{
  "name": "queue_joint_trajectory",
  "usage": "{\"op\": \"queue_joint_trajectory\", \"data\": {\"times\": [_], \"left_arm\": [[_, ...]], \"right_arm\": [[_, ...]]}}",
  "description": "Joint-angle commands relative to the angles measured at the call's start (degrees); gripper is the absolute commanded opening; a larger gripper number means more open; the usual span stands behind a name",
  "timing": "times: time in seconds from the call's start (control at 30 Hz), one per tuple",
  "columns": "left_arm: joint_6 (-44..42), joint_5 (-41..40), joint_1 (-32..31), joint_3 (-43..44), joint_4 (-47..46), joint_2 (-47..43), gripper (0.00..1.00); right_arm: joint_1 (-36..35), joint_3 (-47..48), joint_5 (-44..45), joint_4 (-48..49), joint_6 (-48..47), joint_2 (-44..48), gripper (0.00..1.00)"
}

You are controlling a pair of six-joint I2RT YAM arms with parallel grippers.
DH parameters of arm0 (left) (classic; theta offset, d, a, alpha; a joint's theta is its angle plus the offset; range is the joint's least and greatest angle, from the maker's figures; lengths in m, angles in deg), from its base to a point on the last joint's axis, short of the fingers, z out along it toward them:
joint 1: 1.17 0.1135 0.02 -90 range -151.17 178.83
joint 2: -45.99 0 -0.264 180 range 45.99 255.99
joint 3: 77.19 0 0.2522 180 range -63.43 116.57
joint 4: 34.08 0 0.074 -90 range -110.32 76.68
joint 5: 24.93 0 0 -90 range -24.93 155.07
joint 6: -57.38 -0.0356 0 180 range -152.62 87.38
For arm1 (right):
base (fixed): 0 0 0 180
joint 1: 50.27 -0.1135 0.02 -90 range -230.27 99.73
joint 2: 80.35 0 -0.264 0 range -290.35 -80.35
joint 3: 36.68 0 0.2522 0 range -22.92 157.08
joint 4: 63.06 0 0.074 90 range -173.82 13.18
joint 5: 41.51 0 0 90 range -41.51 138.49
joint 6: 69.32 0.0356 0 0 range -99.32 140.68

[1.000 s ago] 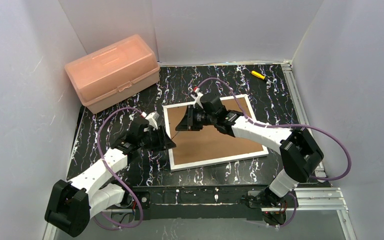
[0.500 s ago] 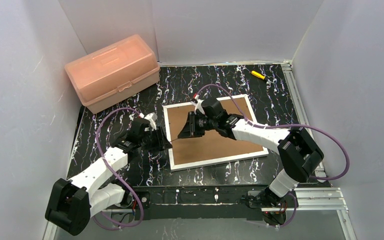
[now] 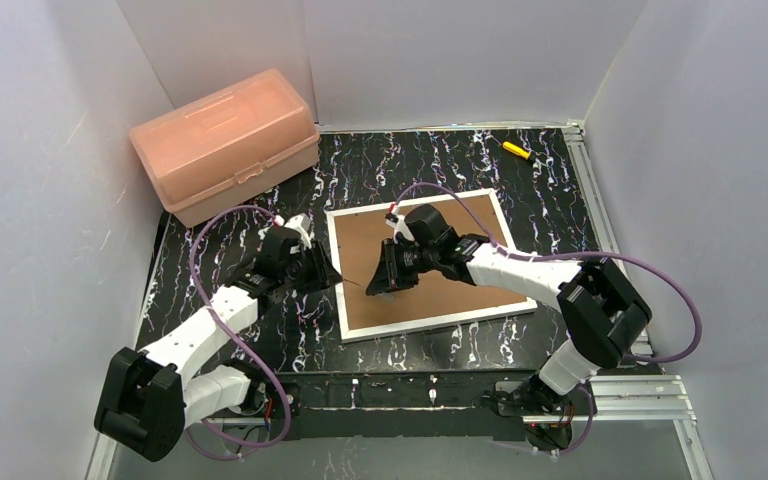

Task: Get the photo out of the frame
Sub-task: Adjust the screwdriver.

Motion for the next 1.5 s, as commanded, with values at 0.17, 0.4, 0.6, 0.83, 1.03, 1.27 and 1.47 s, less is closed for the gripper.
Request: {"op": "queue_joint_trajectory", "data": {"times": [0.17,0.4,0.6,0.83,1.03,1.27,1.47], "left_arm": [[1.9,-3.1,0.8,2.5,4.1,-2.3,0.36],[6.1,6.4,2.6,2.1,-0.2,-4.6,0.69],[12.6,22.0,9.6,0.3,-10.1,-4.7,0.62],[14.3,32.7,15.0,1.5,-12.5,-4.0,0.62],[15.1,40.4,15.0,3.8,-14.1,-3.2,0.65],[18.7,46.4,15.0,3.4,-19.9,-3.1,0.60],[20.8,47.5,14.7,2.2,-23.1,-2.2,0.54]], "right_arm": [[4.6,6.0,-3.4,-7.1,-6.0,-0.8,0.01],[6.6,6.7,-7.2,-9.8,-8.8,-1.4,0.01],[7.9,5.0,-14.3,-3.7,-4.2,2.5,0.01],[9.4,2.7,-19.4,1.9,0.3,5.1,0.01],[9.4,1.0,-24.8,12.5,7.2,5.6,0.01],[9.4,1.5,-26.3,17.2,10.4,4.2,0.01],[9.3,0.8,-27.1,21.8,14.0,3.2,0.01]]}}
